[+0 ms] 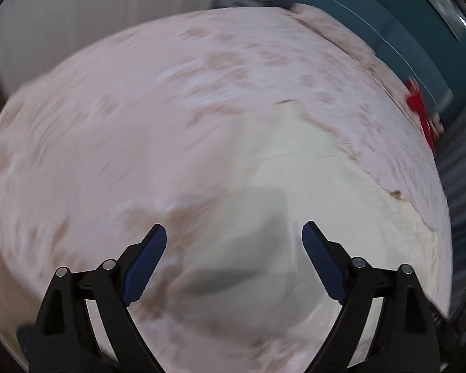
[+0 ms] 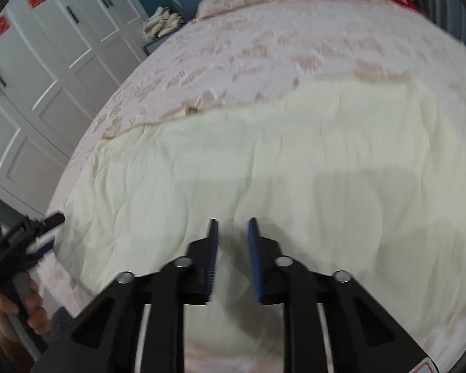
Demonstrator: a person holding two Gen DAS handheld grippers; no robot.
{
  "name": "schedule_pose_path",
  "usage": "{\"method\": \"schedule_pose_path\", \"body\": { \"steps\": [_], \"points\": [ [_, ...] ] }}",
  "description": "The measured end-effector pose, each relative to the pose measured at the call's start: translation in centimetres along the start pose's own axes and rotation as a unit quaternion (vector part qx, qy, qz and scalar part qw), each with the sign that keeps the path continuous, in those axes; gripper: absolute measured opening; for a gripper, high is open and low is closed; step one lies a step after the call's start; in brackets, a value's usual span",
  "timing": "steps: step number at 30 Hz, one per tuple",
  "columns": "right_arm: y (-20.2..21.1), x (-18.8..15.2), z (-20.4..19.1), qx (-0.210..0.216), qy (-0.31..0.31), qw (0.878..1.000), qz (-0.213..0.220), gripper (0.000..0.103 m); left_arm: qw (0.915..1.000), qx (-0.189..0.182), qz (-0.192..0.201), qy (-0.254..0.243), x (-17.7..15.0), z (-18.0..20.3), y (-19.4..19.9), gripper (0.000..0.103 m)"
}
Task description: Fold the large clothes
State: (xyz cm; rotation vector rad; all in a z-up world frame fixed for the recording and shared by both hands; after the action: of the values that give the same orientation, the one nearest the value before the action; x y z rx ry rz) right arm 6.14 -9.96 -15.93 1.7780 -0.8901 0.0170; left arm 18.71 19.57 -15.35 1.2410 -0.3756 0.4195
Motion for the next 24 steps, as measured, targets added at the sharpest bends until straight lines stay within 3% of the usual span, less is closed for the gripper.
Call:
{"method": "schedule_pose_path", "body": {
  "steps": [3, 7, 8, 10, 14, 17, 24],
  "points": [
    [-0.1, -1.7, -0.2, 0.005, -0.013, 1.000, -0.010, 0.001, 0.9969, -0.046, -0.032, 0.056, -2.0, -1.6, -1.4, 0.087],
    [-0.4, -3.0, -1.3, 0.015, -0.016, 0.999, -0.026, 0.000, 0.9921, -0.090, -0.042, 0.077, -3.1, -0.9, -2.4, 0.085],
    [-0.6, -3.2, -1.5, 0.011, -0.011, 0.999, -0.030, 0.000, 0.9914, -0.100, -0.044, 0.073, -3.2, -0.3, -2.5, 0.077],
    [-1.2, -3.6, -1.8, -0.002, -0.003, 0.999, -0.036, 0.000, 0.9896, -0.110, -0.055, 0.074, -3.2, 0.8, -2.6, 0.074],
    [-2.3, -3.7, -1.5, -0.013, -0.007, 0.999, -0.044, 0.000, 0.9887, -0.122, -0.053, 0.069, -2.8, 2.1, -1.4, 0.042],
    [-3.2, -3.7, -1.3, -0.015, -0.012, 0.999, -0.046, 0.000, 0.9910, -0.121, -0.036, 0.045, -2.2, 3.4, 0.7, 0.028],
    [-4.4, -2.7, -1.1, -0.007, -0.030, 0.998, -0.054, 0.000, 0.9897, -0.141, 0.015, -0.024, -0.4, 9.2, 6.2, 0.018]
  ]
}}
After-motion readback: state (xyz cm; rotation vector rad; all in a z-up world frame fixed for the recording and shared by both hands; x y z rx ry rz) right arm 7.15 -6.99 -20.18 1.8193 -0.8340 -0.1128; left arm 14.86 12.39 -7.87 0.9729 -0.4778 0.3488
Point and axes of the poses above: each gripper's, at about its wrist camera, not at the fingertips, and y roughly against the way its jaws point, z to its right, x to its top, the point moved 5 cm from there along -y, roughly the way its jaws point, and after that the axes turned 10 degrees about -y, right-handed, at the moved point
